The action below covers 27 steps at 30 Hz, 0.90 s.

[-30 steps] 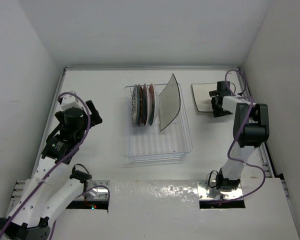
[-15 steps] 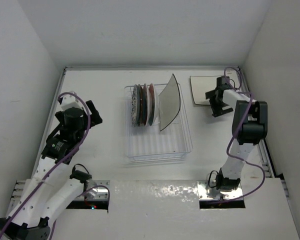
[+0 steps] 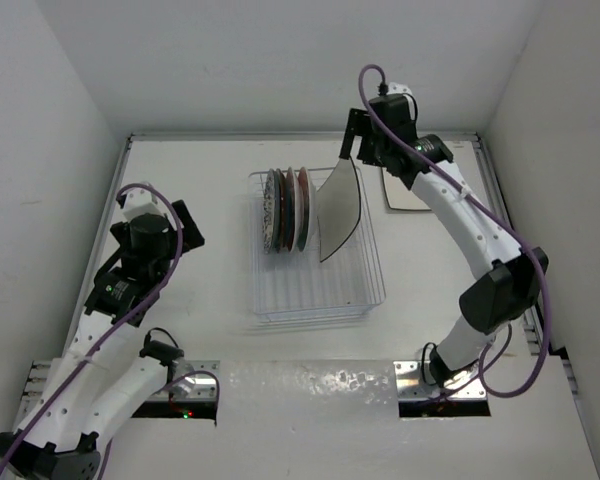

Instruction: Unload the plates from the dish rack

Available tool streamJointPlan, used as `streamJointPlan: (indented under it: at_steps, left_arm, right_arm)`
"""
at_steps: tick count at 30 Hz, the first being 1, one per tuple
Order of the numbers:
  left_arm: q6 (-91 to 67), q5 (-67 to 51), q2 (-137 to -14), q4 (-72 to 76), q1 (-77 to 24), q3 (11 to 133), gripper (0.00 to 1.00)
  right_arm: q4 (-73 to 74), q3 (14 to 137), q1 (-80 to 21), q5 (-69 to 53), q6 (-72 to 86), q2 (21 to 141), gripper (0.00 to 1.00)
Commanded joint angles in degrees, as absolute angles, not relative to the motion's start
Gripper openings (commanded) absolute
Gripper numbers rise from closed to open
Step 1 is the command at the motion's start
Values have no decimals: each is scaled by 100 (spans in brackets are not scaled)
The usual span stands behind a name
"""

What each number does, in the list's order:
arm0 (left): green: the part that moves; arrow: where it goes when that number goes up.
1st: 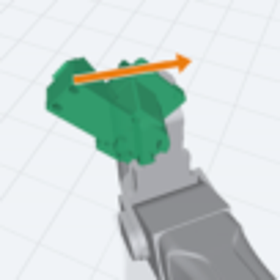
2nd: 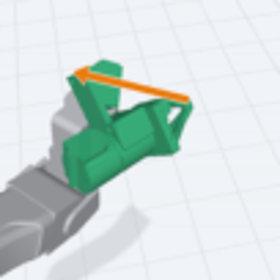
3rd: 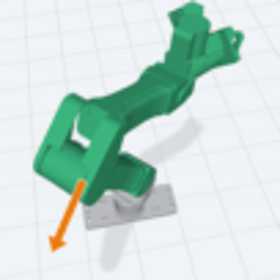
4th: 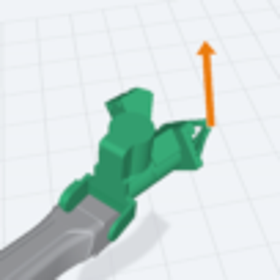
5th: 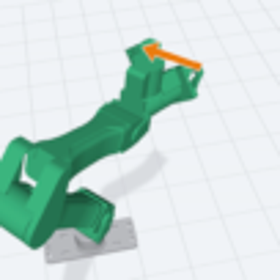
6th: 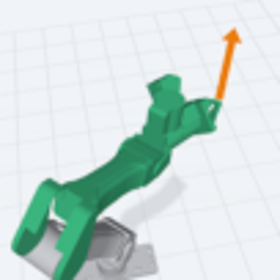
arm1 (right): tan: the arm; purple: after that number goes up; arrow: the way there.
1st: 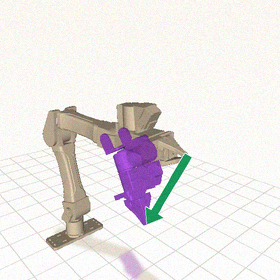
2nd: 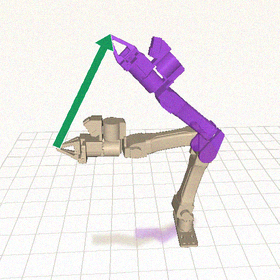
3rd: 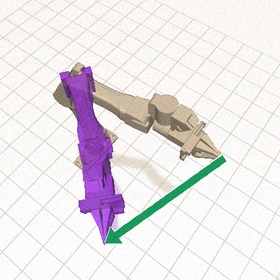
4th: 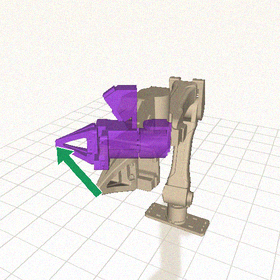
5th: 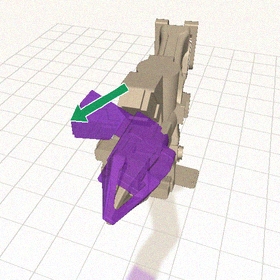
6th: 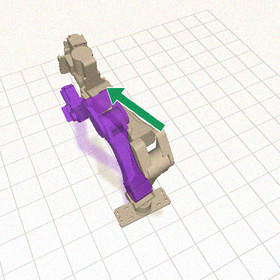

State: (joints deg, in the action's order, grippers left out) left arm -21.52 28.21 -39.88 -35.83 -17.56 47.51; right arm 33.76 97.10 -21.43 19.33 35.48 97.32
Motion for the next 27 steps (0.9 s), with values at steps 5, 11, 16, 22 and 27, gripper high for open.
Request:
streamJointPlan:
  at_steps: [5,11,16,22,27]
  left_arm:
    - [-2188,2927,-3973,-3445,-1740,4772,100]
    - [-2171,2892,-3973,-3445,-1740,4764,100]
    - [-2171,2883,-3964,-3437,-1740,4772,100]
    - [-2171,2865,-3920,-3428,-1740,4755,100]
    - [-2162,2848,-3902,-3428,-1740,4755,100]
  right_arm:
    - [5043,10756,-2636,1872,2172,9992,83]
    - [5361,10881,-2707,1671,1820,10371,67]
    - [5484,11092,-2698,1266,1766,10923,57]
    - [5318,11004,-2698,1406,2021,11135,39]
    - [5168,10916,-2698,1415,2214,11031,6]
